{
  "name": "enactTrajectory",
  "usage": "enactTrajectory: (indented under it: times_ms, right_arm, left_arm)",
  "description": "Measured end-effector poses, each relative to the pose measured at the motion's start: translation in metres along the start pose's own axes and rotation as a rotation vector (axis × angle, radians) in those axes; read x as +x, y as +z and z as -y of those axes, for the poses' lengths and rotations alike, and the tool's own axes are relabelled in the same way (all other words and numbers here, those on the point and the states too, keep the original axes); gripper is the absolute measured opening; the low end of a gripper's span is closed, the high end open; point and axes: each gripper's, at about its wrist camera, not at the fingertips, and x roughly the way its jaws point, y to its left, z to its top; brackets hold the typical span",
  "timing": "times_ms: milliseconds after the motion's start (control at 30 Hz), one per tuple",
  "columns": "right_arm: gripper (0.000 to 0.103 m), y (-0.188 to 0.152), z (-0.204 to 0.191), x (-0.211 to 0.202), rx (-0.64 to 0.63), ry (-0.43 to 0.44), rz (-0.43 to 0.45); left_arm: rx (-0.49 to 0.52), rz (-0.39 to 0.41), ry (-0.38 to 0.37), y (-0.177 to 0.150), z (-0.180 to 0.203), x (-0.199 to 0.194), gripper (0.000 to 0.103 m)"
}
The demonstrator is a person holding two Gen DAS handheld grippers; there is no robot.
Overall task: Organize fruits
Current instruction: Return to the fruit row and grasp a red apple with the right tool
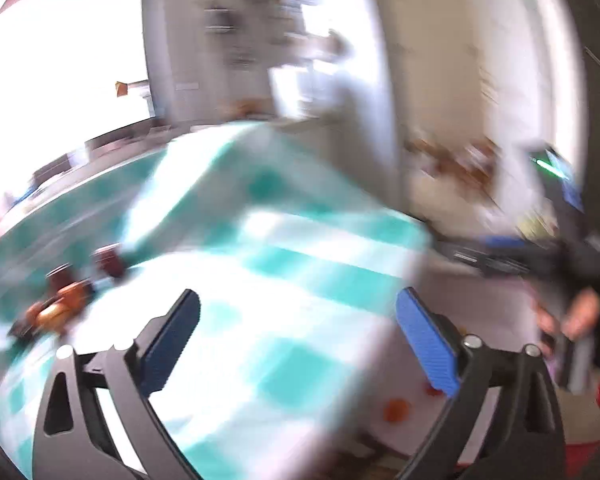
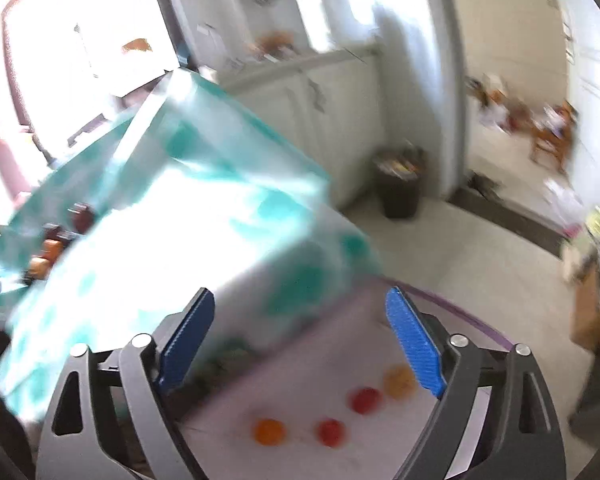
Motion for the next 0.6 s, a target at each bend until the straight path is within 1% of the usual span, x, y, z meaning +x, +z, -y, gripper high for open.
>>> enactTrajectory:
  times_ms: [67,133,167,200,300,333,367,400,433,500,533,600]
  right_arm:
    - [0.087,0.008,-0.024,-0.005,-0.049,0.043,0.03]
    - [0.087,0.013,-0.064,-0.004,-0.115,0.093,0.033]
    - [0.087,0.015,-0.083,0.0,-0.145,0.124,0.017]
    - [0.087,0.016,-0.102,0.005,-0.171,0.154,0.002]
    - [0.087,0.018,-0.149,0.021,-0.233,0.22,-0.023]
    - [0.087,0.019,-0.173,0.029,-0.264,0.251,-0.038]
    - [0.087,0.02,-0.187,0.03,-0.282,0.265,-0.05]
    - [0.087,0.019,-0.203,0.037,-0.302,0.275,-0.065]
    - [0.087,0.019,-0.221,0.048,-0.327,0.27,-0.087]
    - [0.087,0.02,-0.251,0.066,-0.373,0.265,-0.125]
    - [0.087,0.02,-0.267,0.08,-0.393,0.277,-0.131]
    - [0.087,0.024,-0.289,0.099,-0.407,0.273,-0.141]
  left_arm:
    - [-0.099,-0.005,0.105,0.007,-0.05,-0.003,0.101]
    - [-0.194,-0.024,0.21,0.001,-0.108,-0.007,0.101]
    - [-0.248,-0.032,0.262,-0.003,-0.139,-0.011,0.101]
    - [-0.287,-0.037,0.301,-0.007,-0.16,-0.018,0.101]
    - [-0.42,-0.081,0.465,-0.022,-0.241,-0.02,0.101]
    - [-0.472,-0.101,0.526,-0.028,-0.27,-0.022,0.101]
    - [-0.514,-0.115,0.568,-0.033,-0.29,-0.026,0.101]
    - [-0.573,-0.133,0.616,-0.039,-0.317,-0.025,0.101]
    - [-0.613,-0.141,0.644,-0.044,-0.339,-0.033,0.101]
    - [-0.694,-0.164,0.697,-0.055,-0.377,-0.031,0.101]
    - [-0.72,-0.17,0.704,-0.06,-0.39,-0.026,0.101]
    - [-0.769,-0.174,0.706,-0.069,-0.41,-0.024,0.101]
